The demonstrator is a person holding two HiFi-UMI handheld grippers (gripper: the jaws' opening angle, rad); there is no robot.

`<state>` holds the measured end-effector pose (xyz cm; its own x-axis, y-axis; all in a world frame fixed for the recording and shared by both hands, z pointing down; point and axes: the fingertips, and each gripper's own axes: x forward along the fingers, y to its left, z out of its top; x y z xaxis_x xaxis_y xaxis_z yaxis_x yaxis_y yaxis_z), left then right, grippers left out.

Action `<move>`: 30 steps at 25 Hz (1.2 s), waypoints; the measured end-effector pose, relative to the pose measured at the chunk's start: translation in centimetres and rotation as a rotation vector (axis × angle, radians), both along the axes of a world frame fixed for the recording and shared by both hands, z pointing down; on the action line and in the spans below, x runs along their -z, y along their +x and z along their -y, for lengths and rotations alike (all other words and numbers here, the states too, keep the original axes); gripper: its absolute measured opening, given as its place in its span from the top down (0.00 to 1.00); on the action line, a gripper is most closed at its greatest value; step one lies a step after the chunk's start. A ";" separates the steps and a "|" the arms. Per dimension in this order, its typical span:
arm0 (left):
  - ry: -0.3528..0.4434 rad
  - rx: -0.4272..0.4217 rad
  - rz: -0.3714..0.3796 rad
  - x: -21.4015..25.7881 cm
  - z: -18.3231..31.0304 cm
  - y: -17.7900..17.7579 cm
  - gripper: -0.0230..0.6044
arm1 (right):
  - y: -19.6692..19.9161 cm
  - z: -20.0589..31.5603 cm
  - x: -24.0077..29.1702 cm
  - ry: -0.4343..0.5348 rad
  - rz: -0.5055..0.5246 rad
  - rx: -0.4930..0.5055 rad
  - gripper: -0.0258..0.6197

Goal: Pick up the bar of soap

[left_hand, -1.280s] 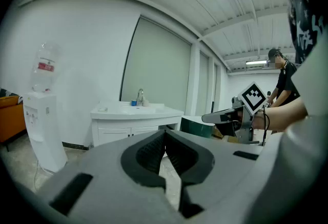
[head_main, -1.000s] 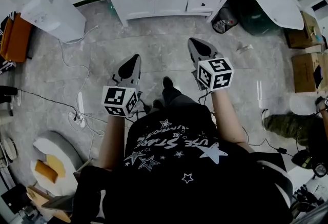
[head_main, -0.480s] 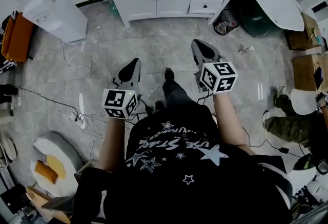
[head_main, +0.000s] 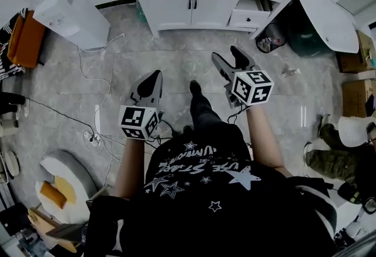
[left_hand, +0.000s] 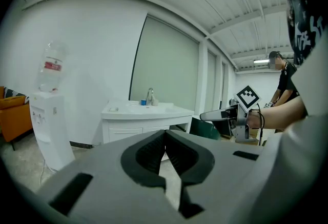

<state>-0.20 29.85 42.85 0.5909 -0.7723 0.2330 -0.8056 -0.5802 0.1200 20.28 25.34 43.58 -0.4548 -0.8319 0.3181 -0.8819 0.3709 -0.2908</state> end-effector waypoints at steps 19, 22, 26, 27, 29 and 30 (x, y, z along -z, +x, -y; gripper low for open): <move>-0.039 0.100 0.040 -0.4 22.1 0.5 0.95 | 0.9 25.3 -0.4 -0.037 0.045 0.074 0.43; -0.050 0.116 0.047 -0.7 25.1 0.8 0.95 | 1.3 28.7 -0.4 -0.033 0.041 0.088 0.43; -0.030 0.141 0.045 -0.5 28.7 1.4 0.95 | 1.7 32.5 -0.8 -0.035 0.041 0.111 0.43; -0.021 0.146 0.046 -0.4 29.4 1.5 0.95 | 1.7 33.3 -0.9 -0.036 0.043 0.116 0.43; -0.008 0.157 0.053 -0.3 30.5 1.5 0.95 | 1.7 34.7 -1.2 -0.042 0.051 0.122 0.44; -0.010 0.165 0.059 -0.4 30.8 1.3 0.95 | 1.5 35.4 -1.3 -0.046 0.056 0.125 0.44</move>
